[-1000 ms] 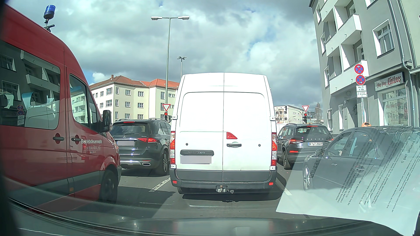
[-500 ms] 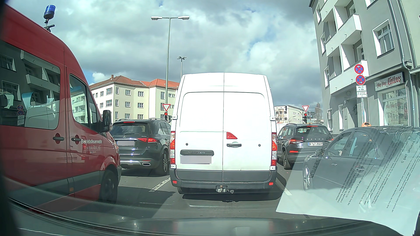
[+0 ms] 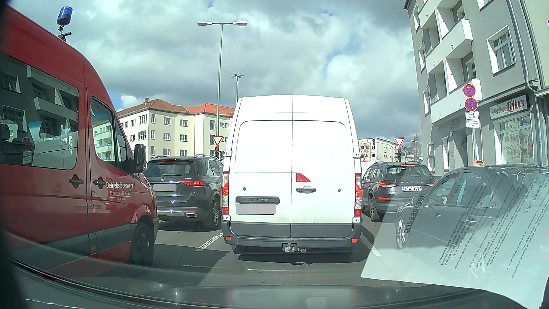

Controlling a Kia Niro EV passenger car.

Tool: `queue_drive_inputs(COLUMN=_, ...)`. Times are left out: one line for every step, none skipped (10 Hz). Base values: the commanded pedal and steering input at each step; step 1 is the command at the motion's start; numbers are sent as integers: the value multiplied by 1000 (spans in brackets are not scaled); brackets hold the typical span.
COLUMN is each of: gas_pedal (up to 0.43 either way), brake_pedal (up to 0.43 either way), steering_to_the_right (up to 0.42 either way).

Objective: Follow the waypoints while adhering to traffic rules and regulations

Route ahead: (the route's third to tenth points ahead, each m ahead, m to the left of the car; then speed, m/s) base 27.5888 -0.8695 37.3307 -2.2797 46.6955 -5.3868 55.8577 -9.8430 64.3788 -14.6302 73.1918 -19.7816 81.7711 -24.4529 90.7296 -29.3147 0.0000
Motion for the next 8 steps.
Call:
queue_drive_inputs(gas_pedal=0, brake_pedal=384, steering_to_the_right=-14)
queue_drive_inputs(gas_pedal=0, brake_pedal=384, steering_to_the_right=-14)
queue_drive_inputs(gas_pedal=0, brake_pedal=384, steering_to_the_right=-14)
queue_drive_inputs(gas_pedal=0, brake_pedal=384, steering_to_the_right=-14)
queue_drive_inputs(gas_pedal=0, brake_pedal=384, steering_to_the_right=-14)
queue_drive_inputs(gas_pedal=0, brake_pedal=384, steering_to_the_right=-14)
queue_drive_inputs(gas_pedal=0, brake_pedal=390, steering_to_the_right=-14)
queue_drive_inputs(gas_pedal=0, brake_pedal=384, steering_to_the_right=-14)
